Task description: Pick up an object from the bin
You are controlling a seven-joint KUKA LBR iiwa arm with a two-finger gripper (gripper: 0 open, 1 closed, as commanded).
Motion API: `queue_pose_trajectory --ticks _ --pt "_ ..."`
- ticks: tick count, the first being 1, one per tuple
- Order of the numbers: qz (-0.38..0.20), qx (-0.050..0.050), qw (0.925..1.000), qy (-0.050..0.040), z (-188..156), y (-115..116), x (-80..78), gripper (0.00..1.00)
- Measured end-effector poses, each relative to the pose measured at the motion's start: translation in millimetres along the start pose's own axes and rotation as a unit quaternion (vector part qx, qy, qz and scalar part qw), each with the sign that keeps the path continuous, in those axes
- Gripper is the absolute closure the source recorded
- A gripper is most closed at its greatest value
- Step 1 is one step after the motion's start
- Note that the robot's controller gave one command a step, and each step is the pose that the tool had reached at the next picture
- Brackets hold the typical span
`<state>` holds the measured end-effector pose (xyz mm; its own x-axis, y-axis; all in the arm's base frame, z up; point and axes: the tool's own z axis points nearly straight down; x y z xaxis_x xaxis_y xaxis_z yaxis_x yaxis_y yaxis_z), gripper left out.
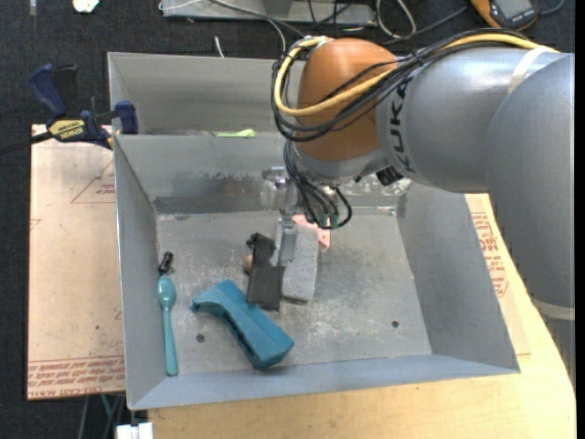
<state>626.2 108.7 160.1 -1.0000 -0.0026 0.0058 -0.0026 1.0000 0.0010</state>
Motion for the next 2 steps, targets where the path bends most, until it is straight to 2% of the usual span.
queue_pose_trajectory --ticks 1,2 --pt "0.001 0.0 1.0 -0.0036 -4.2 -0.4 -1.9 0.0" --pt "-0.058 -0.001 0.9983 -0.0073 32.0 -14.4 1.8 0.0"
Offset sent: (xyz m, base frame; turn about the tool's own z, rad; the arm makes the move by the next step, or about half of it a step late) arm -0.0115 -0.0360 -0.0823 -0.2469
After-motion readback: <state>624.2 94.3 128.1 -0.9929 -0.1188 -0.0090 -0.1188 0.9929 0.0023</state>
